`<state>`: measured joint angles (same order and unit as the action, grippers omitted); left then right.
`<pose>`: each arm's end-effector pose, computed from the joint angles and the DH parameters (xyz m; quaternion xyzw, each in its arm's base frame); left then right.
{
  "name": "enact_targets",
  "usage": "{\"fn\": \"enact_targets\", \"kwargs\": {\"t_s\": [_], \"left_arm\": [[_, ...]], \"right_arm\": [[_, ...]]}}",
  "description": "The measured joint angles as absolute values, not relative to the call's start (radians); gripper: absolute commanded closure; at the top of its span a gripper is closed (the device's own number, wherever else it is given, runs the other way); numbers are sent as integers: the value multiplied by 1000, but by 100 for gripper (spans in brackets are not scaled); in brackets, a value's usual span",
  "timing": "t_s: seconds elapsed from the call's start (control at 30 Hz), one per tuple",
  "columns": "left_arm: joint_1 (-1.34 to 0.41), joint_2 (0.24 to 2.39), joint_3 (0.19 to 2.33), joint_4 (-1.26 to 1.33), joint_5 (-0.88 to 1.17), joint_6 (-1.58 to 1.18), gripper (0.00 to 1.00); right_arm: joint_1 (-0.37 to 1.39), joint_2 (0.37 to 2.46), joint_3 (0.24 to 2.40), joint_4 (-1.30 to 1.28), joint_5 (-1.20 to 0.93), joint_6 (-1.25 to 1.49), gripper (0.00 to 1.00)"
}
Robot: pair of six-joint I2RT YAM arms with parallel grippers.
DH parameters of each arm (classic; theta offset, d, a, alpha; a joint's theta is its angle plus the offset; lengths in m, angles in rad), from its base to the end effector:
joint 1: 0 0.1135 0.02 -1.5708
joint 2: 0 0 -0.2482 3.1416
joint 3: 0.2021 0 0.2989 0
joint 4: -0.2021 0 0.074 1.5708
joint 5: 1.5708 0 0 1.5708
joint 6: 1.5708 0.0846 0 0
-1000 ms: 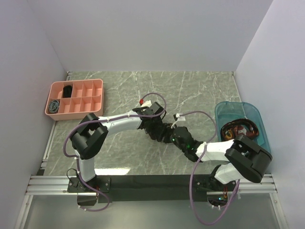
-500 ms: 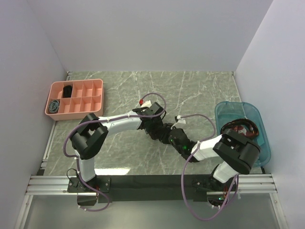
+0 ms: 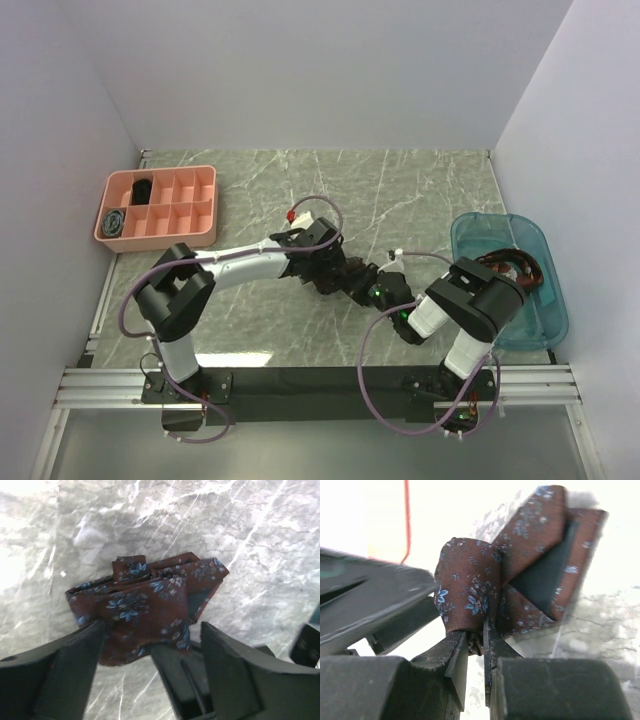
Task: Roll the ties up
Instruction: Roll the tie
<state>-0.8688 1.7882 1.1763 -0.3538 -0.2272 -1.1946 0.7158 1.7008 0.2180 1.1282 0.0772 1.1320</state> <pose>0.2965 -0.3211 0.1081 -0.1871 0.9304 -0.1985 0.2448 0.2202 0.1829 0.0182 0.1910 0.7979 0.4364 0.3694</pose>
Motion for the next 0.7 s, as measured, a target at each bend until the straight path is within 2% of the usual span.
{"fn": "enact_targets", "kwargs": {"t_s": [0.17,0.37,0.4,0.47,0.7], "left_arm": [[-855,1663,1042,-308,-236,-1215,11],[-840,1515,820,-185,-235,-1251,16],[-839,1510,794,-155,-232,-1255,20],[-835,1510,741,-85,-215,-1268,21],[-813,1545,633,195,-151,-1304,21]], "right_arm": [[682,1760,197,1220,17,1226,100],[654,1769,199,1219,-35,1280,100],[650,1772,203,1217,-46,1287,100],[647,1777,209,1215,-58,1294,100],[641,1801,226,1217,-100,1315,100]]}}
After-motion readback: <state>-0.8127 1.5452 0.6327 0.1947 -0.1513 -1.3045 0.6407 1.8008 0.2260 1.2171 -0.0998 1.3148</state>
